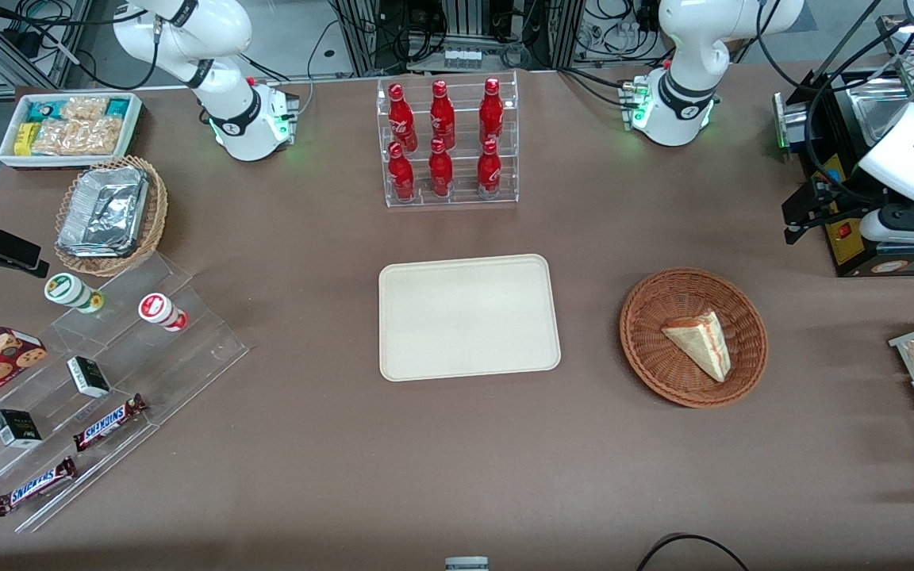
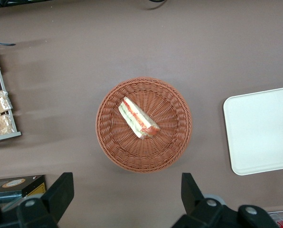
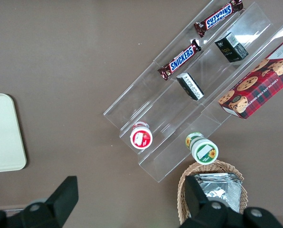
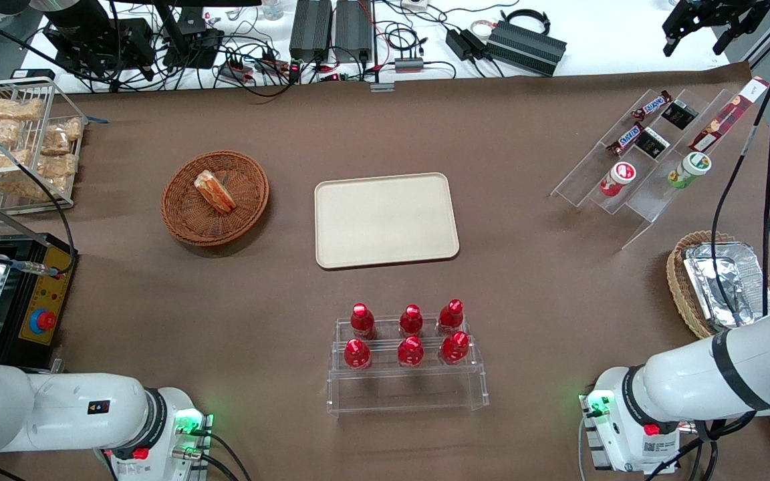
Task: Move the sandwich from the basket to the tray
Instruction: 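Move the left gripper over the sandwich in the wicker basket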
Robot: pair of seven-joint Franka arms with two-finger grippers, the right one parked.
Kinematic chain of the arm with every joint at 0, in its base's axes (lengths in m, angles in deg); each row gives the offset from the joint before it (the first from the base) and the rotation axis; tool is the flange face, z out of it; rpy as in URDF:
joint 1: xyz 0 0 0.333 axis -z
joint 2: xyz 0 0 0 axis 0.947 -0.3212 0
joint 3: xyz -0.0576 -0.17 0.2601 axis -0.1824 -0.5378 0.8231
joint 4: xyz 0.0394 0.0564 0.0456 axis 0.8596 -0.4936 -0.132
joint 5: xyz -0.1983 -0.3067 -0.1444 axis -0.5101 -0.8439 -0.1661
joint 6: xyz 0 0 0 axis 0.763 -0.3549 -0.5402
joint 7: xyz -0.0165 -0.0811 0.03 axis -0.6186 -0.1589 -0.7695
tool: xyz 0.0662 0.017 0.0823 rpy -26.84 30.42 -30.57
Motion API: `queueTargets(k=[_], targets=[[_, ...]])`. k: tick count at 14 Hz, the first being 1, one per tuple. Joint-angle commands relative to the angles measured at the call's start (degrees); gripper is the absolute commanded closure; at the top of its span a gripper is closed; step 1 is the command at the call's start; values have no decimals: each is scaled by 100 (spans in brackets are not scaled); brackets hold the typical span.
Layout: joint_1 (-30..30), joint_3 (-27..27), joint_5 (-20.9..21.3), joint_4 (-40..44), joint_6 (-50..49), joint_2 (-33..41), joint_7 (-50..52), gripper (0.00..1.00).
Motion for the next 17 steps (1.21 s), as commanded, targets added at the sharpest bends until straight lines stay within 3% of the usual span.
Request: queueTargets(k=[1,7,12,14,17], targets=[[53,44,-13,181,-56,-138,-87,0],[-8,62,-13,-248,329,-394,175,0],[-52,71,-12,-2180,2945,-367,1719,0],[-52,71,-4,-2717,3904,-516,2861,0],[-43,71,14,-3448,5172,-788,3585,0]])
